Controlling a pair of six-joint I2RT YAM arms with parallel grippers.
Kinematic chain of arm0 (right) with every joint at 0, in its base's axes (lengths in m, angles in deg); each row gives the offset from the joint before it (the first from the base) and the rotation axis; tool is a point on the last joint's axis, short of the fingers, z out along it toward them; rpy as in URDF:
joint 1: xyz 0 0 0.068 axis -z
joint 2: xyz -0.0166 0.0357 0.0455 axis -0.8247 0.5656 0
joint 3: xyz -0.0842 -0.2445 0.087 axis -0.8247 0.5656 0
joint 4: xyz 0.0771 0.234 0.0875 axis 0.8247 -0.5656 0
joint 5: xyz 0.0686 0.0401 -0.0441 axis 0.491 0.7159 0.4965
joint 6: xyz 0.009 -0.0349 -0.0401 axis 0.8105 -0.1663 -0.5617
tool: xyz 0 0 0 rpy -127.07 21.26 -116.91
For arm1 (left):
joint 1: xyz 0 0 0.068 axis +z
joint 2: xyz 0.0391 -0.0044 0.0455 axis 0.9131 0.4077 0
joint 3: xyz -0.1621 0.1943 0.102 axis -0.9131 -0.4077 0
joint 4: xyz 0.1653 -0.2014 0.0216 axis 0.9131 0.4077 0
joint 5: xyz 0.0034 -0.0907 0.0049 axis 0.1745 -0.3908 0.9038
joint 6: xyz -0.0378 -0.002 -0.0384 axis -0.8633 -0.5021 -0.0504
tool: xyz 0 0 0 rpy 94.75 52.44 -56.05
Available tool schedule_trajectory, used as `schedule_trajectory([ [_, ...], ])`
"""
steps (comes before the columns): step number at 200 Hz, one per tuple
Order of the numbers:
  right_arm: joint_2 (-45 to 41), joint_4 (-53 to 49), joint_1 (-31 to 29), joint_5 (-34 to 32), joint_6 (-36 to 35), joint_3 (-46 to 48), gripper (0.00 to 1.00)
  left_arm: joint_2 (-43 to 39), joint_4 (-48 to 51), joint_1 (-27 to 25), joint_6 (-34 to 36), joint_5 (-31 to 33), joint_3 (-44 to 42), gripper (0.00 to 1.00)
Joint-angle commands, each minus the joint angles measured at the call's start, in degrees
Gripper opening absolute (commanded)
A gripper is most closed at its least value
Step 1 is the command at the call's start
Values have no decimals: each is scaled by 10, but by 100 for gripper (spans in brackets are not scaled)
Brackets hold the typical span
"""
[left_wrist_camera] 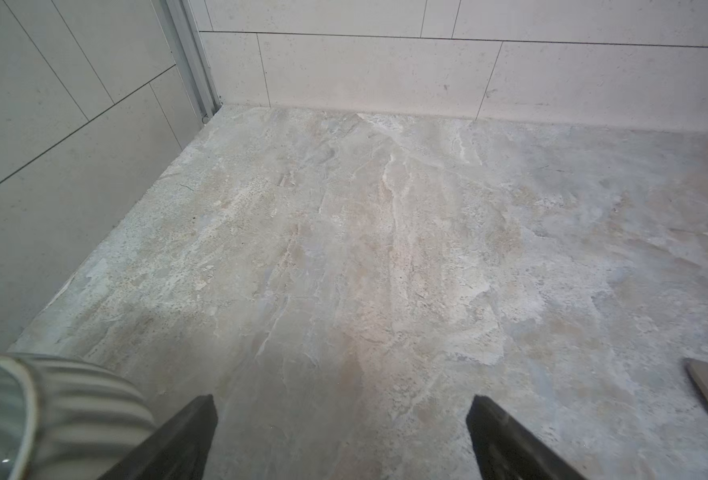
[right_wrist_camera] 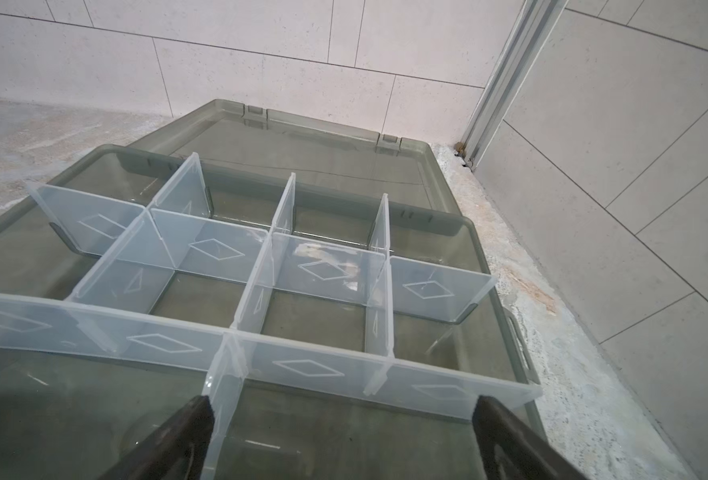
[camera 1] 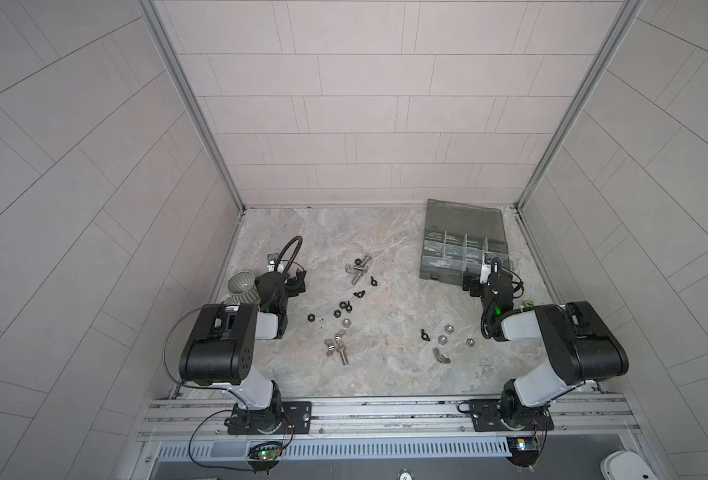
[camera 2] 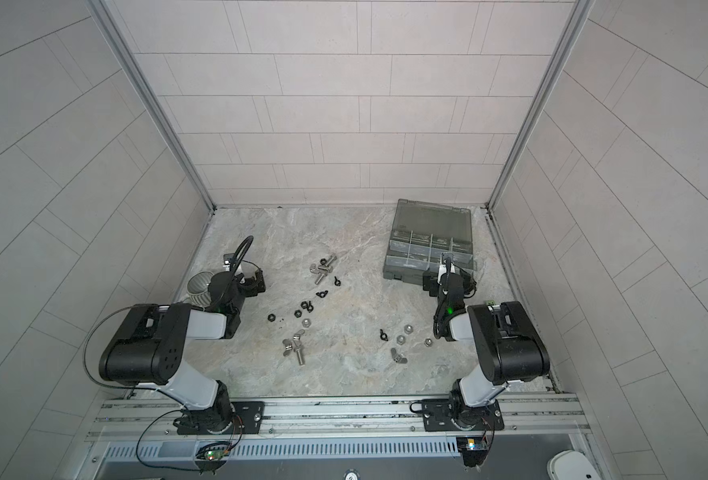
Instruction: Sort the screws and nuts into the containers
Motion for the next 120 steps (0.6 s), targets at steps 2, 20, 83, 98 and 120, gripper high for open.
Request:
schedule_trajectory([
  [2,6,1,-3,8,-8,-7,99,-3,-1,-2,6,1,10,100],
  [20,6,1,-3,8,-8,-7,99,-4,-4,-1,6,0,7,100],
  [83,5,1,-3,9,-7,-7,99,-4,-12,1,5,-6,4,100],
  [98,6,3,-3,9,-5,-6,99,-3,-12,1,6,-6,4,100],
  [120,7,-1,-1,12,-3,-8,99,-1,-15,2,6,-7,5,100],
])
